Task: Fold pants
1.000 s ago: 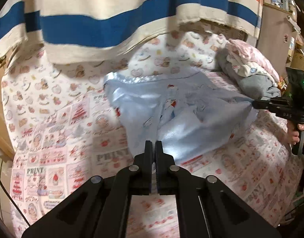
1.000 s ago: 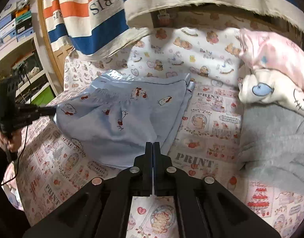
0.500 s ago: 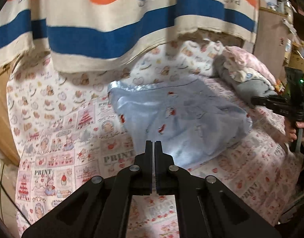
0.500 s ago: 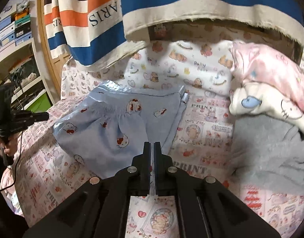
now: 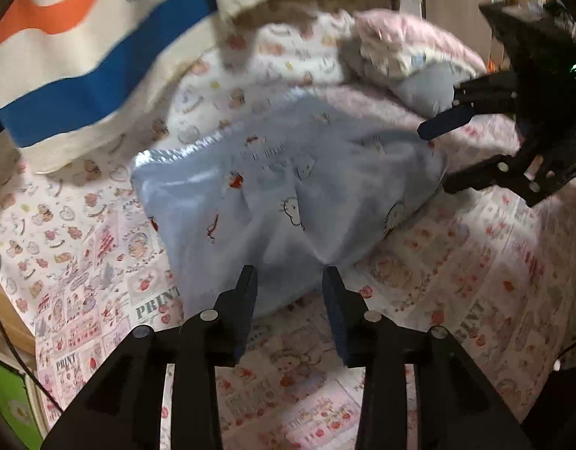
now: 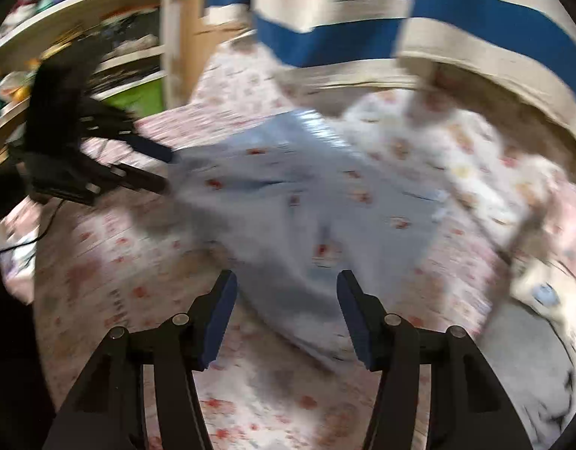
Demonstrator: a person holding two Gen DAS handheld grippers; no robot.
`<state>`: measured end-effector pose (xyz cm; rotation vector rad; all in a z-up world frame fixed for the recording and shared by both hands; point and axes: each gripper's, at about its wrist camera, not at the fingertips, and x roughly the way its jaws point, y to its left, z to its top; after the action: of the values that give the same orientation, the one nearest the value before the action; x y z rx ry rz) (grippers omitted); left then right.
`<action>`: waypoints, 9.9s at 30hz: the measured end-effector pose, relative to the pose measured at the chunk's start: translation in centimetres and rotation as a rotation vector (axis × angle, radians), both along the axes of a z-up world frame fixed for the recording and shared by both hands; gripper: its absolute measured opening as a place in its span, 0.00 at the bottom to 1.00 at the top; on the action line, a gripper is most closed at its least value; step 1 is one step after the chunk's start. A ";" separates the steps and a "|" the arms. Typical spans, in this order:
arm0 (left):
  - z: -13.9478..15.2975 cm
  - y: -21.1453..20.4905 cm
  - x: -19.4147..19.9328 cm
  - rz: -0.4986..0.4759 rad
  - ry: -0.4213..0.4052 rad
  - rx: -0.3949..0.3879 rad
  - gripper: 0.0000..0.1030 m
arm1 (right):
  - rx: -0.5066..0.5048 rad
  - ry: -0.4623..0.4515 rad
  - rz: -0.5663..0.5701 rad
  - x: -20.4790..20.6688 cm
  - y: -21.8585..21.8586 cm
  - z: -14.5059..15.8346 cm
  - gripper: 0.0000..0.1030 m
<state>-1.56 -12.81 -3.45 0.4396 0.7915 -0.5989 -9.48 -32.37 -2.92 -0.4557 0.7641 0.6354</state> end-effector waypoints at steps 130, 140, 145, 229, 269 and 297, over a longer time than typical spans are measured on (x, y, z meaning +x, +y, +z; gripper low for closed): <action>6.0 0.9 13.5 -0.019 0.202 -0.033 0.37 | 0.260 0.289 -0.336 10.5 -7.6 0.9 0.14; 3.4 -1.1 7.7 -0.033 0.236 -0.129 0.17 | 0.281 0.309 -0.377 4.1 -2.9 0.2 0.14; 1.3 -1.0 7.0 0.087 0.155 -0.109 0.17 | 0.277 0.315 -0.450 3.1 -2.5 -2.1 0.14; -2.1 1.6 7.6 0.425 0.247 -0.272 0.03 | 0.498 0.198 -0.497 5.3 1.1 -2.6 0.14; 0.3 6.8 5.9 0.496 0.035 -0.304 0.96 | 0.298 -0.027 -0.848 2.6 -3.9 -0.2 0.87; -3.2 7.6 10.1 0.373 0.345 -0.579 0.36 | 0.459 0.102 -0.800 4.0 -6.6 -3.5 0.55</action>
<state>8.57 -5.24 -6.62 -0.3478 0.9527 -0.5276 -5.44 -38.92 -6.45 0.3097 0.7912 0.0650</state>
